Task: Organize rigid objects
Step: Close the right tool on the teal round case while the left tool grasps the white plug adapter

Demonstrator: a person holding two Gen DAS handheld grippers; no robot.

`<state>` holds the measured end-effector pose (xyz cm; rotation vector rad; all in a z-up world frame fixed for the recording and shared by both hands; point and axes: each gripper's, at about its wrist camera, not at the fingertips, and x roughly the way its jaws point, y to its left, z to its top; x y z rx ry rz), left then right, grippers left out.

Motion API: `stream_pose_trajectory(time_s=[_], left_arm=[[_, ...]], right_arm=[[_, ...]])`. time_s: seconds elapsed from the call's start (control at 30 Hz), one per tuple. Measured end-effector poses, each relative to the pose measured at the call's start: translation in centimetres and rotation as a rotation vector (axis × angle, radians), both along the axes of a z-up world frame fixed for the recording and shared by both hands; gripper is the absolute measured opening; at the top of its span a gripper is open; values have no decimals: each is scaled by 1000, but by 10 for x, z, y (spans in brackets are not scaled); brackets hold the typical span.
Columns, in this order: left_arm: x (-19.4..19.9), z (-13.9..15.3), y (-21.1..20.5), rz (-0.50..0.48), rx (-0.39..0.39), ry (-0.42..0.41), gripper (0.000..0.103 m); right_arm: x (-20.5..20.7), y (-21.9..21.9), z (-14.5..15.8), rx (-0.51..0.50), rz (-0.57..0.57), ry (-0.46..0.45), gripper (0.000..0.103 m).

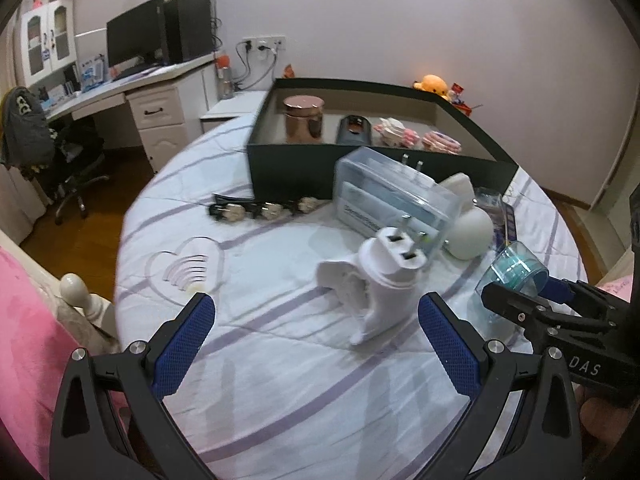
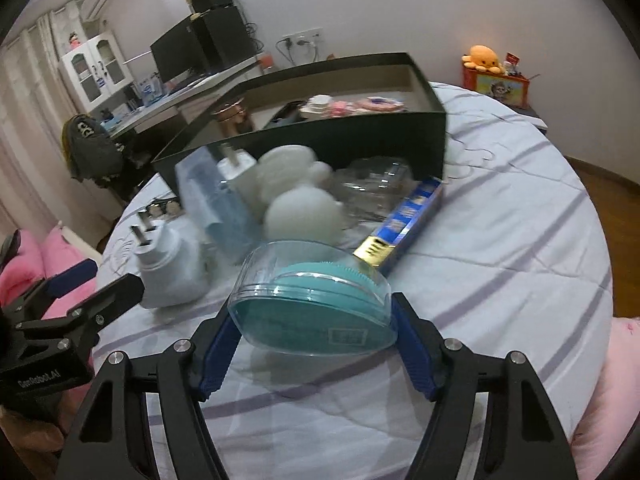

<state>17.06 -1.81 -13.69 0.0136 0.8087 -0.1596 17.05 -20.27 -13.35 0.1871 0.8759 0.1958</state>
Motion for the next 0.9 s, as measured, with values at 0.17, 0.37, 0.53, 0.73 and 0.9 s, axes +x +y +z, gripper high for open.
stream_pose_trajectory(time_s=[0.17,0.37,0.53,0.73,0.9], left_arm=[[16,-9,-12,4,-9,16,103],[38,-27,-18,-17,-51,74,91],[36,-27,-14,-34,-85,77,63],[29,-16,-1,-23,-124,68,62],[21,3,5,-16,-119,26,62]], right_arm=[[3,1,1,-38,-7,-13,73],[6,0,3,-41,-5,-15,73],[7,-1,4,-26,-8,-11,73],[3,0,10,-7,7,-14,73],[0,3,23,2,21,-35,73]])
